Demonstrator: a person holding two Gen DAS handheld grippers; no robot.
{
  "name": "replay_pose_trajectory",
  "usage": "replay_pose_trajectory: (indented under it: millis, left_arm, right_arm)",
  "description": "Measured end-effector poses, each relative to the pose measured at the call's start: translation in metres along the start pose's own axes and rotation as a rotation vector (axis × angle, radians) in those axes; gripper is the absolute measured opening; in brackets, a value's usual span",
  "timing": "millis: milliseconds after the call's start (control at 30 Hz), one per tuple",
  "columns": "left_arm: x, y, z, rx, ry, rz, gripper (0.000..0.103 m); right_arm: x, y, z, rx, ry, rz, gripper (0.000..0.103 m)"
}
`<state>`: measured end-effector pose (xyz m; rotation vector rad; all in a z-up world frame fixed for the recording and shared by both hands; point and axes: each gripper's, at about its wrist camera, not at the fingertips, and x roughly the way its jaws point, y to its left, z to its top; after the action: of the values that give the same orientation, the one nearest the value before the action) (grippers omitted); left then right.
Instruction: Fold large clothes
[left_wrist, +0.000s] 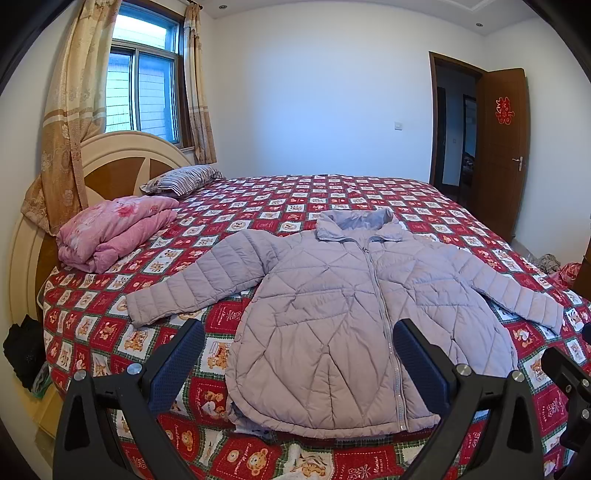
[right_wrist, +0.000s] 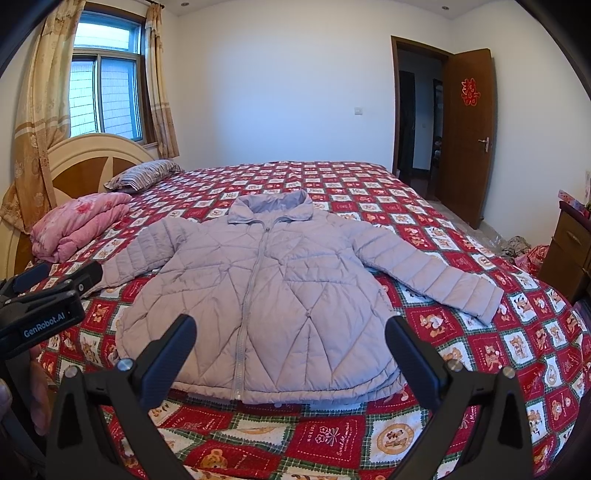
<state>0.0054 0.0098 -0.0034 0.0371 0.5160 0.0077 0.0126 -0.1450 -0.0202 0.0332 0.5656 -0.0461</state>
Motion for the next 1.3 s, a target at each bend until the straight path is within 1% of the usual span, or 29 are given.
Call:
replay_pose_trajectory:
  millis: [467, 633, 800, 900, 1033, 1067, 1133, 1167, 1200, 1300]
  left_arm:
    - [0.012, 0.001, -0.004, 0.006, 0.029, -0.002, 0.102]
    - [0.033, 0.003, -0.008, 0.008, 0.054, 0.002, 0.102]
    - [0.063, 0.004, -0.013, 0.019, 0.086, -0.003, 0.102]
    - [0.087, 0.001, -0.014, 0.035, 0.099, -0.017, 0.102]
    - [0.127, -0.009, -0.013, 0.068, 0.130, -0.015, 0.102]
    - [0.138, -0.012, -0.011, 0.076, 0.146, -0.018, 0.102]
    - [0.156, -0.018, -0.008, 0.083, 0.151, -0.026, 0.102]
    - [0.165, -0.022, -0.007, 0.094, 0.146, -0.017, 0.102]
    - [0.174, -0.026, -0.005, 0.104, 0.146, -0.013, 0.102]
    - [0.203, -0.034, 0.001, 0.110, 0.162, -0.006, 0.102]
  right_arm:
    - [0.006, 0.000, -0.001, 0.002, 0.015, 0.003, 0.103]
    - [0.024, -0.009, -0.002, 0.015, 0.048, 0.006, 0.103]
    - [0.048, -0.026, -0.010, 0.052, 0.094, 0.005, 0.103]
    - [0.065, -0.042, -0.014, 0.084, 0.130, -0.003, 0.103]
    - [0.089, -0.078, -0.019, 0.122, 0.160, -0.077, 0.103]
    - [0.095, -0.091, -0.020, 0.144, 0.171, -0.107, 0.103]
    - [0.106, -0.122, -0.022, 0.187, 0.179, -0.159, 0.103]
    - [0.110, -0.133, -0.023, 0.198, 0.181, -0.181, 0.103]
    - [0.116, -0.153, -0.024, 0.222, 0.192, -0.229, 0.103]
    - [0.126, -0.200, -0.024, 0.292, 0.201, -0.305, 0.103]
